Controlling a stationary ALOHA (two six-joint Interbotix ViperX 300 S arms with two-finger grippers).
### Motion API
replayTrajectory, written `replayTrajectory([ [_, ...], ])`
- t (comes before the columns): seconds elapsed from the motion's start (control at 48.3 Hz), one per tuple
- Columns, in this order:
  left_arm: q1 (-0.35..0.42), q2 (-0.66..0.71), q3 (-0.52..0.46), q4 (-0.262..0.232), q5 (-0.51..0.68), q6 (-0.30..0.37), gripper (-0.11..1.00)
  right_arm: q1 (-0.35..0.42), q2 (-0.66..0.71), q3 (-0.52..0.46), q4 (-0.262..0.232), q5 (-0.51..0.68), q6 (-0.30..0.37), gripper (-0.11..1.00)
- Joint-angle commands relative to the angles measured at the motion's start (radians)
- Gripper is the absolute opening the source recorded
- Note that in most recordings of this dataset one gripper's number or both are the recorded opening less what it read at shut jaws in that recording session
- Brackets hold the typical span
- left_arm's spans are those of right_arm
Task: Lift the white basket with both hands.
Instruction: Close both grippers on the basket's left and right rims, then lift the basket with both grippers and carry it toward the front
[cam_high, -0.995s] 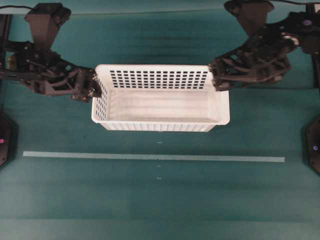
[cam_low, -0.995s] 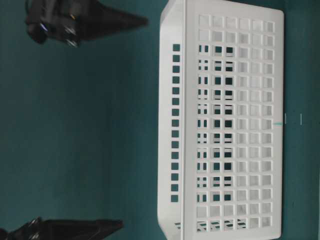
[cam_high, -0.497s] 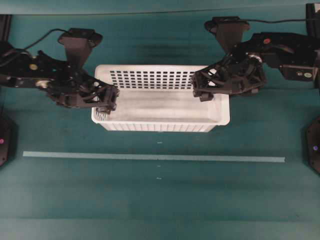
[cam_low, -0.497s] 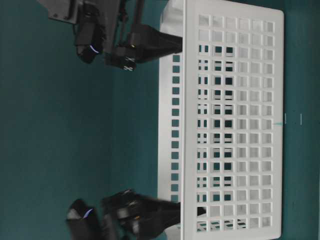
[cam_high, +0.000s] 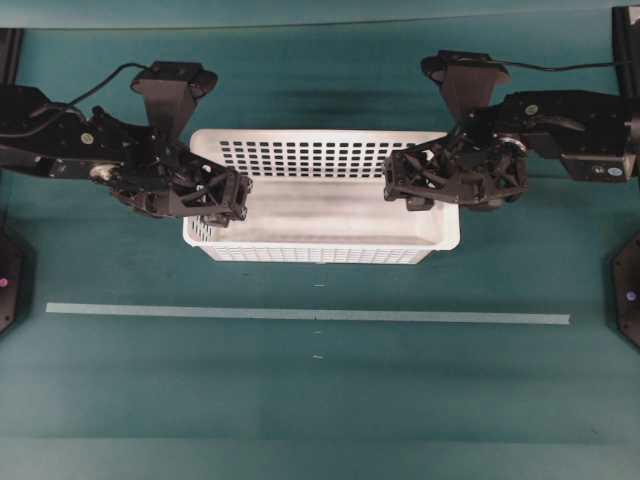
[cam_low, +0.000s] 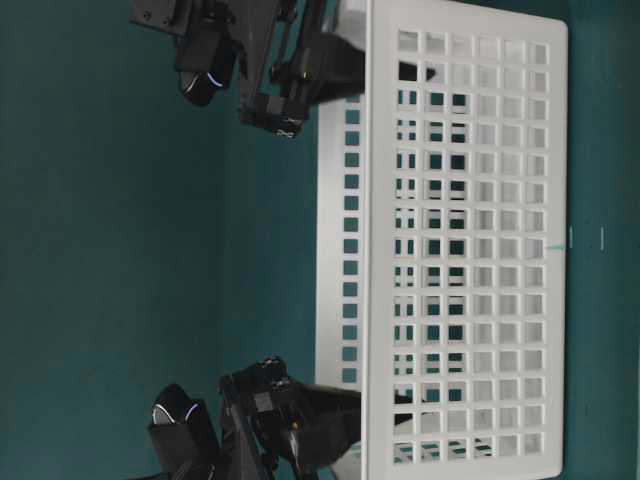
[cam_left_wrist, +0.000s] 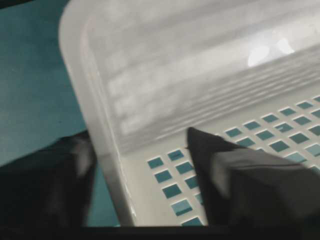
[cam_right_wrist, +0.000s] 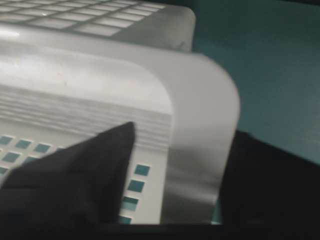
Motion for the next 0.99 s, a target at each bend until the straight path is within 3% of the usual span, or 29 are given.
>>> replayTrajectory([
  [0.0, 0.002, -0.003, -0.015, 0.002, -0.006, 0.0, 0.56, 0.003, 0.005, -0.003, -0.003, -0.009, 0.008, 0.47],
  [0.124, 0.002, -0.005, -0.011, 0.005, -0.008, 0.0, 0.24, 0.005, 0.008, 0.0, -0.003, -0.008, 0.008, 0.18],
  [0.228, 0.002, -0.006, -0.009, 0.005, -0.012, 0.0, 0.1, 0.005, 0.008, 0.003, -0.003, -0.005, 0.008, 0.17],
  [0.705, -0.012, -0.06, -0.026, 0.002, 0.011, -0.005, 0.09, 0.034, -0.023, -0.021, -0.003, 0.043, 0.011, 0.17],
  [0.974, -0.08, -0.129, -0.025, 0.002, 0.051, -0.109, 0.09, 0.084, -0.078, -0.02, -0.003, 0.081, 0.037, 0.17],
])
